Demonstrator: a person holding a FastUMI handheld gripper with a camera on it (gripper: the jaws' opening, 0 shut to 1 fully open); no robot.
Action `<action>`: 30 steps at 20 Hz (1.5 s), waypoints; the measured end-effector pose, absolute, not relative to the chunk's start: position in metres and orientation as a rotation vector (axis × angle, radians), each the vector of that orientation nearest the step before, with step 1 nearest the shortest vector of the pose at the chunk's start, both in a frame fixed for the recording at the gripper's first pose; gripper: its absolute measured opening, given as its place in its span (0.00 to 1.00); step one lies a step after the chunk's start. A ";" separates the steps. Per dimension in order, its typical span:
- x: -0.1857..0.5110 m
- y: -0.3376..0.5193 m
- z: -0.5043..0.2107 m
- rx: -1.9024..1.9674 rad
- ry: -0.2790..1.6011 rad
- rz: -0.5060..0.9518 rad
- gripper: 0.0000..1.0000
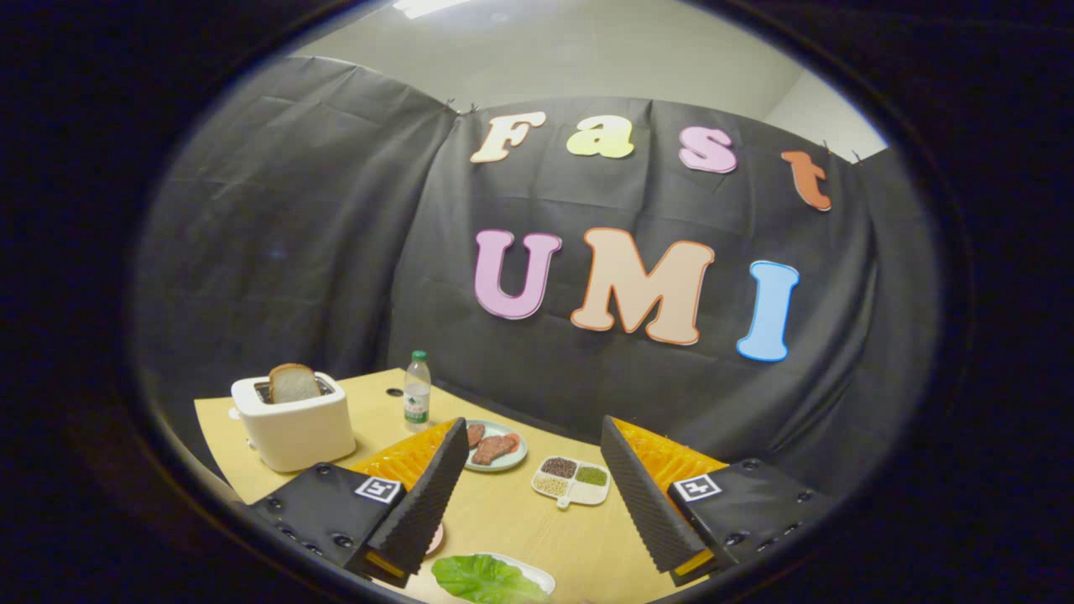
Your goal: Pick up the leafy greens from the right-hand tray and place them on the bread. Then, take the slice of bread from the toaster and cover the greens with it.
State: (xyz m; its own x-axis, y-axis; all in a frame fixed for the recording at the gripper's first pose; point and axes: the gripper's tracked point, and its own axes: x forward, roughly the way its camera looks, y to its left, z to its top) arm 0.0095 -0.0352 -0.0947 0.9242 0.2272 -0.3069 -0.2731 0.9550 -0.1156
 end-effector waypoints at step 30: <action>-0.051 -0.022 -0.314 -0.349 0.948 0.668 1.00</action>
State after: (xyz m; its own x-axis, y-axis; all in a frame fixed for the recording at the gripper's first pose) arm -0.0505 -0.0223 -0.3142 0.4053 0.3703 -0.8358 -0.6625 0.7490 0.0105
